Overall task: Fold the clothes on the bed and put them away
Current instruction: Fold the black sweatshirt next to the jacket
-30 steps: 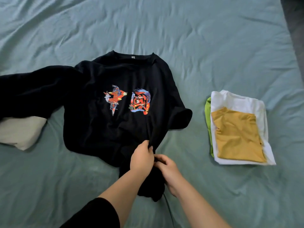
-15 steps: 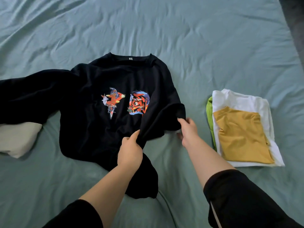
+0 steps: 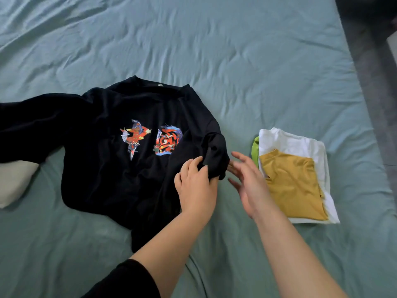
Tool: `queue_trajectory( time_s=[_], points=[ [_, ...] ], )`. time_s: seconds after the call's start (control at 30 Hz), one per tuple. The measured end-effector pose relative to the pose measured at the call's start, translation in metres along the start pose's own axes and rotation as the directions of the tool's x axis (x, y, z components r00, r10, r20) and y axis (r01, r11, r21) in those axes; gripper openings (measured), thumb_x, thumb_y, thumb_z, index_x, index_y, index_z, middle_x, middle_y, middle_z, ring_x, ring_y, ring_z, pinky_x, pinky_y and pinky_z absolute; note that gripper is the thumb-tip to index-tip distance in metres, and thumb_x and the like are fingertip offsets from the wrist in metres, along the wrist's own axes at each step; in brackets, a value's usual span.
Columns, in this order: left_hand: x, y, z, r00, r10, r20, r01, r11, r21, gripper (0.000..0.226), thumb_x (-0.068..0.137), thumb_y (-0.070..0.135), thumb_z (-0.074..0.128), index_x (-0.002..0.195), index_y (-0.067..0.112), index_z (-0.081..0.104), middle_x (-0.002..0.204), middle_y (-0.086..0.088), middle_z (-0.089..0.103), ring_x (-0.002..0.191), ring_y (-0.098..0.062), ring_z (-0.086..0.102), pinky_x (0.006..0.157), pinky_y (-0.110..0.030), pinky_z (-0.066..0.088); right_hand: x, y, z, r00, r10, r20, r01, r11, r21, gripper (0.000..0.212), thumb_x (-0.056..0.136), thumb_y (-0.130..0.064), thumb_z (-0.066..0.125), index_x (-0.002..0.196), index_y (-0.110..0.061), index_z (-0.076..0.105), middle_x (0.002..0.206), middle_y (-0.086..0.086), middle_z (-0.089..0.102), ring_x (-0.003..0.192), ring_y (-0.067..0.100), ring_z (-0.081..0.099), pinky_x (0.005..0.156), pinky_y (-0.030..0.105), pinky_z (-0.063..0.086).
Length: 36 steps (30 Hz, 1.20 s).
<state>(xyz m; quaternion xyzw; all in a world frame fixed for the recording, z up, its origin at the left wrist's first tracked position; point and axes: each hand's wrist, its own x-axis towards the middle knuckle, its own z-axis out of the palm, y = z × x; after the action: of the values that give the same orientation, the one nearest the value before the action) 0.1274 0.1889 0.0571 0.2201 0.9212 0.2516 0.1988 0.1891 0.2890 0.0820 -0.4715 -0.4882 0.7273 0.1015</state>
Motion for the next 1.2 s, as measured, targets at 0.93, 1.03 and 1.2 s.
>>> queue_trajectory(
  time_s=[0.93,1.03,1.2],
  points=[
    [0.001,0.015,0.046,0.901,-0.072,0.428,-0.015,0.98,0.197,0.06,0.093,0.043,0.043,0.149,0.041,0.021,0.16,0.002,0.014,0.148,-0.023,0.002,0.115,-0.054,0.006,0.063,-0.027,-0.116,0.967,-0.201,0.158,0.187,0.135,-0.973,0.05,0.086,-0.015,0.062,0.133,-0.03,0.05,0.157,0.007,0.016,0.141,0.026,0.027,0.11,0.035,0.034],
    [0.001,-0.027,0.04,0.84,-0.211,0.5,0.089,0.963,0.255,0.061,0.095,0.044,0.042,0.151,0.039,0.016,0.162,-0.002,0.006,0.149,-0.027,-0.003,0.115,-0.056,0.006,0.067,0.008,-0.116,0.996,-0.013,0.084,0.084,0.011,-0.996,0.062,0.09,-0.023,0.06,0.145,-0.033,0.035,0.162,0.003,0.0,0.148,0.026,0.001,0.116,0.042,0.024],
    [-0.019,-0.106,0.015,0.936,-0.199,0.292,0.131,0.963,0.237,0.058,0.1,0.046,0.036,0.153,0.029,0.019,0.161,-0.003,0.017,0.148,-0.023,0.011,0.119,-0.042,0.016,0.02,0.08,-0.057,0.993,-0.034,0.113,0.117,0.142,-0.983,0.026,0.093,-0.032,0.053,0.114,-0.02,0.063,0.119,0.003,0.056,0.113,0.022,0.051,0.094,0.033,0.041]
  ],
)
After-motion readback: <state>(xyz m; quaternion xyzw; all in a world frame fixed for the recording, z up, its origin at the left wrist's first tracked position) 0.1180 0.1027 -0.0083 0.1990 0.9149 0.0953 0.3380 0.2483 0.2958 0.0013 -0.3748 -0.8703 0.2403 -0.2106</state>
